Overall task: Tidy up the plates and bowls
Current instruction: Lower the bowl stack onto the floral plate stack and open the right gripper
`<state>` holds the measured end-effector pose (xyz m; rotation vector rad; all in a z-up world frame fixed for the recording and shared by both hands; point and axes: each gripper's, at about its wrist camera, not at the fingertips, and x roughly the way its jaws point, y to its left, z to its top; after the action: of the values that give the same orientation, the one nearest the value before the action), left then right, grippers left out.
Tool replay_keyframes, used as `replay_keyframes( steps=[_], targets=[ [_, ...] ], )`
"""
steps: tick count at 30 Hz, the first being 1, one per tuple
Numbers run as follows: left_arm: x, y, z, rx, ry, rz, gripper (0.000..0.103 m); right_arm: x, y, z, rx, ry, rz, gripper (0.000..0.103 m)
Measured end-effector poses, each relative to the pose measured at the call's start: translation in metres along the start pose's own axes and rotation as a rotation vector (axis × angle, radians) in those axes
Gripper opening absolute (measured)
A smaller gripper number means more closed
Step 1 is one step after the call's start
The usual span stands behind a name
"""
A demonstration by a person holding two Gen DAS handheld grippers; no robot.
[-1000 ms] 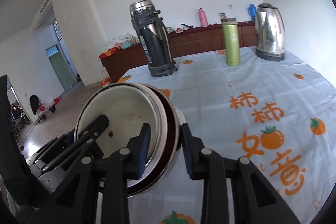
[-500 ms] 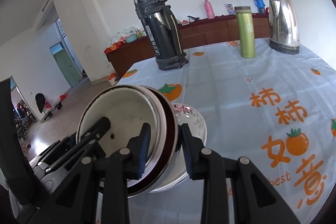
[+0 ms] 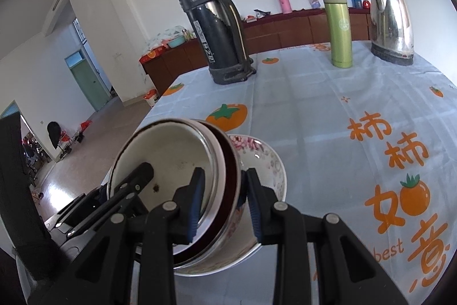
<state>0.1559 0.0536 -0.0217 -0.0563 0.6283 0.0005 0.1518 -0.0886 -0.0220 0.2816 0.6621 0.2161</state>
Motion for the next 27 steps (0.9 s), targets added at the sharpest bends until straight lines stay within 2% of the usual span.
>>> replay_keyframes(
  steps=[11, 27],
  targets=[
    [0.010, -0.002, 0.003, 0.009, -0.004, 0.029, 0.024, 0.013, -0.006, 0.004, 0.002, 0.005, 0.026, 0.030],
    [0.010, -0.003, 0.003, 0.008, -0.007, 0.026, 0.023, 0.011, -0.007, 0.003, 0.002, -0.004, 0.025, 0.030]
  ],
)
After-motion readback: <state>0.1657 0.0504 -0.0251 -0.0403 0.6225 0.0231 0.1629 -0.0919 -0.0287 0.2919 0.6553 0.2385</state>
